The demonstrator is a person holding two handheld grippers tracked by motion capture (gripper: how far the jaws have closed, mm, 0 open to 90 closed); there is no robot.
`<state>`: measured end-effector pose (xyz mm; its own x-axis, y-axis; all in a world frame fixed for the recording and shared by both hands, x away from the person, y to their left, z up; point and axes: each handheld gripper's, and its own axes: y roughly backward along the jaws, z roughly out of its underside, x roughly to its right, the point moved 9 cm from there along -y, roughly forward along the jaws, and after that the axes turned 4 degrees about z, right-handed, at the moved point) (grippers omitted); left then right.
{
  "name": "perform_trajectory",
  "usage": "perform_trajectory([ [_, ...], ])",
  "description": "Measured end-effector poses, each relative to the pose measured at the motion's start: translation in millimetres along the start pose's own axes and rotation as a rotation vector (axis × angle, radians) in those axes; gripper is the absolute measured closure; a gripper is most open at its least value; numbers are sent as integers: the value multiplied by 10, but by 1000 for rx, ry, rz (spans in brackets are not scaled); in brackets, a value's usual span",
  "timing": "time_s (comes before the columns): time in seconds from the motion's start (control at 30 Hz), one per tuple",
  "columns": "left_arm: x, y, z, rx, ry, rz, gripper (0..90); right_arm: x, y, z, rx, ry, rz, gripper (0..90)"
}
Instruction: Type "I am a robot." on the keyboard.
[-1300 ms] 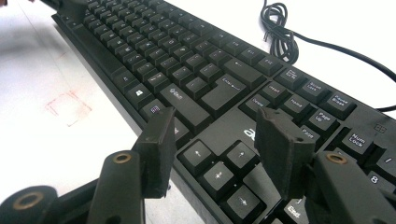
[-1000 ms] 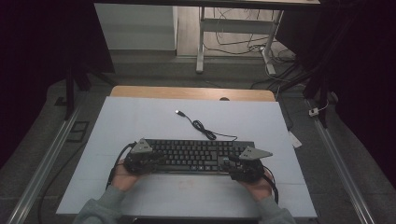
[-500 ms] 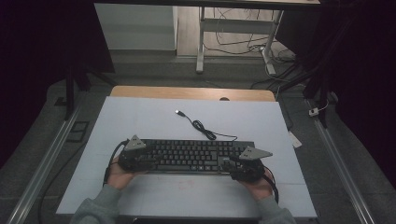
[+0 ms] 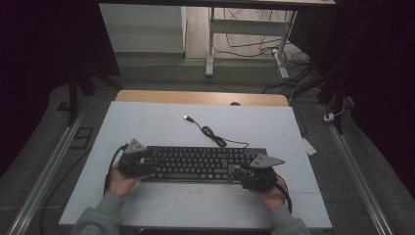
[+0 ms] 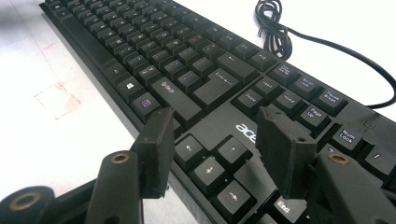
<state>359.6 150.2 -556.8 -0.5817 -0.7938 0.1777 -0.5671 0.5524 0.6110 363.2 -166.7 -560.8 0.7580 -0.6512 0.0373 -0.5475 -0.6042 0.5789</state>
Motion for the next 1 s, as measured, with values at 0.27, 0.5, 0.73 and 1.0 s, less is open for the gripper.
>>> perform_trajectory([
  [0.27, -106, -8, 48, -15, 24, -10, 407, 2, -10, 10, -6, 4, 1, 470],
  [0.5, -94, -25, 78, -33, -20, 3, 605, 5, -12, 17, -12, 10, 5, 470],
  [0.73, -77, -78, 136, -77, -45, 9, 820, -5, -22, 18, -10, 11, 1, 470],
  [1.0, -82, -158, 187, -115, -61, 1, 890, -9, -29, 27, -17, 15, 0, 470],
])
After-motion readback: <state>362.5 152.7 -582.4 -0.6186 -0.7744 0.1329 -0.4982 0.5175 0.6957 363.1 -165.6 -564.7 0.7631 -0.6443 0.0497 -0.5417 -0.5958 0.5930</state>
